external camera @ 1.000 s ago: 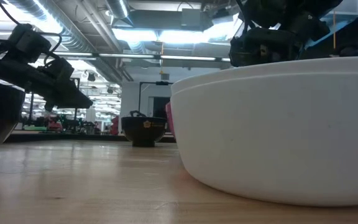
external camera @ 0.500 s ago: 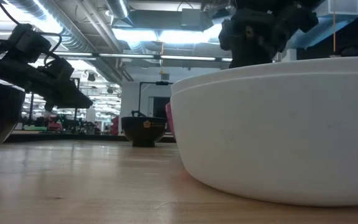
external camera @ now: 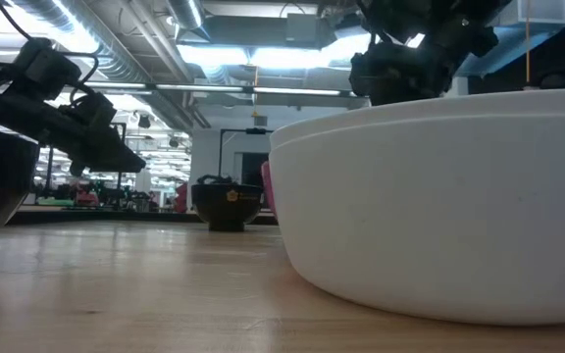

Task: Nest bowls inside each other
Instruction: Stack the pink bowl on the white bowl

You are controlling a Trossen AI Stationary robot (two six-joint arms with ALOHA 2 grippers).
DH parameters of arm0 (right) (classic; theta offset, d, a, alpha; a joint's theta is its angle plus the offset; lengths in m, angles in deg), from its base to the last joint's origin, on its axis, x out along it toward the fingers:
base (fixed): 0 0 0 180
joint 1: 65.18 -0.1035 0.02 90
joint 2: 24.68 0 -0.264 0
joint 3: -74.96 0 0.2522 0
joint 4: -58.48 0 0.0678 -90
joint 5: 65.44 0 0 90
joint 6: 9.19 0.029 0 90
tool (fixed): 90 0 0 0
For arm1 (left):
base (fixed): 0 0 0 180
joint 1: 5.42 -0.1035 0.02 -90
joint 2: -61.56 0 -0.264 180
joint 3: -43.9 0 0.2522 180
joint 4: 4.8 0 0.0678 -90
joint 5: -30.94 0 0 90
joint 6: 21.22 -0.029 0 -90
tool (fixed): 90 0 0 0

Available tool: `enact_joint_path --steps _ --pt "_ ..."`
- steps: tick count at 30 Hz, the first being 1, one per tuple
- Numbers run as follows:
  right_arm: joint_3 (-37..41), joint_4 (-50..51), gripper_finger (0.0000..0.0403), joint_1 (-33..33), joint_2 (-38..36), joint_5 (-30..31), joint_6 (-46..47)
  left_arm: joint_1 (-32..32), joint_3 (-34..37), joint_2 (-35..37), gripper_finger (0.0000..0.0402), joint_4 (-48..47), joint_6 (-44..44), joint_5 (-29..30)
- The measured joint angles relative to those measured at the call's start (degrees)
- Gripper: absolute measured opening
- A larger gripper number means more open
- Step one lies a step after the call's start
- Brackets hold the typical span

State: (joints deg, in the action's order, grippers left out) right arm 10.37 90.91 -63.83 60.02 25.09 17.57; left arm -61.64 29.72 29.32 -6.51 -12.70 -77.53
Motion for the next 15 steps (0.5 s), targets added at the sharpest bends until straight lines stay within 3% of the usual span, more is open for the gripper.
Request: enact_joint_path --steps 9,15 --pt "0.0 0.0 0.0185 0.0 0.3 1.3 1.3 0.0 0.0 0.0 0.0099 0.0 -0.1 0.0" --pt "0.0 0.0 0.0196 0.0 0.8 1.3 1.5 0.0 0.0 0.0 0.0099 0.0 -0.1 0.0"
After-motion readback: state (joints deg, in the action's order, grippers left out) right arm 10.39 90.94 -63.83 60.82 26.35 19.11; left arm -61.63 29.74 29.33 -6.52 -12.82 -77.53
